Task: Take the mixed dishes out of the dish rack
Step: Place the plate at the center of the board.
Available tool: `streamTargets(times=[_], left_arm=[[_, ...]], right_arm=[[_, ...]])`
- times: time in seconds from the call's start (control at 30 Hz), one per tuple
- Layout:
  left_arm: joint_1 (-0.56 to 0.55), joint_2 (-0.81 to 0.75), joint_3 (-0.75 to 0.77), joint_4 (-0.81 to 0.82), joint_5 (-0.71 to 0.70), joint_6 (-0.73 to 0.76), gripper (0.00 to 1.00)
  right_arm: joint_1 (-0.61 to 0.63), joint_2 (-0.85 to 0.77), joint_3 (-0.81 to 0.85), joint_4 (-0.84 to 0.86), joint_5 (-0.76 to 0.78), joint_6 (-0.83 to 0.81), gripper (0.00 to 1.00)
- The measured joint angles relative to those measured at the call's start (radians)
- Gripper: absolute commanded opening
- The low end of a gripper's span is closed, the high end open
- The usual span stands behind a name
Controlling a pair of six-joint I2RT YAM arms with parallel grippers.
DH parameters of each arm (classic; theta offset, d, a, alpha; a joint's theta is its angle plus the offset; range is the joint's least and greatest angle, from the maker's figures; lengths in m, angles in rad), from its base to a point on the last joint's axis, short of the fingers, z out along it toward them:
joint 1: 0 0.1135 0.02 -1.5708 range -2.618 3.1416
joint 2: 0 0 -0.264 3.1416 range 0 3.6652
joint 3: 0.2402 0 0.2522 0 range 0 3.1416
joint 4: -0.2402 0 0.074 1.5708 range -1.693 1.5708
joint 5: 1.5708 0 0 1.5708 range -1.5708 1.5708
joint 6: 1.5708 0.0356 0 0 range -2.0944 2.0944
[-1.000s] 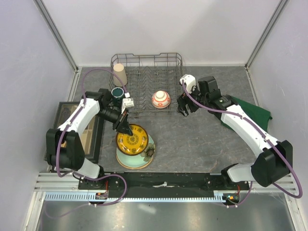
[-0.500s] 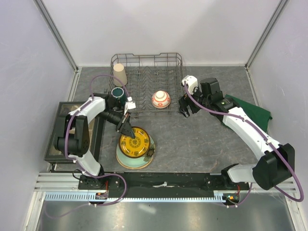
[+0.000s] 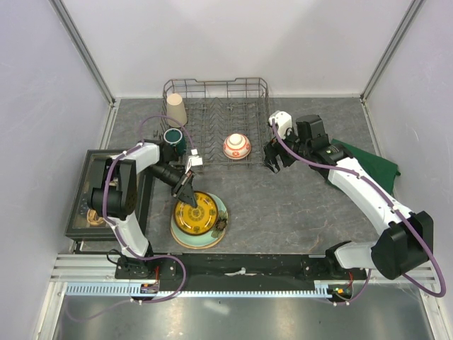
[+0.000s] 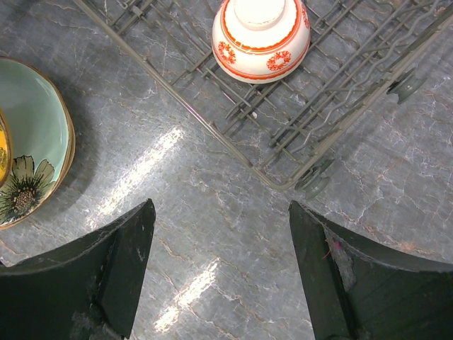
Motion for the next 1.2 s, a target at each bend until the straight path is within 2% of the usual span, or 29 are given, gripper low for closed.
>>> streamTargets(times=[0.17,0.43,0.7,1.0,1.2], left_arm=[[0.0,0.027,-0.003,0.008,-0.019,0.0,0.02],[0.0,0.04,-0.003,0.01,-0.021,0.0,0.13],[0.0,0.042,-0.003,0.022,-0.043,-0.002,0.15],[-0.007,0.047,-0.003,0.044,-0.049,-0.023,0.26],[-0.016,0.047,-0.003,0.051,-0.05,-0.031,0.39]], right_arm=[[-0.006,0.0,-0.008,0.005,-0.009,0.0,0.85],[-0.014,0.0,-0.016,0.007,-0.013,0.001,0.85],[-0.014,0.0,-0.017,0.007,-0.014,0.004,0.86],[-0.02,0.0,-0.017,0.008,-0.016,0.004,0.86],[-0.022,0.0,-0.02,0.008,-0.016,0.004,0.86]])
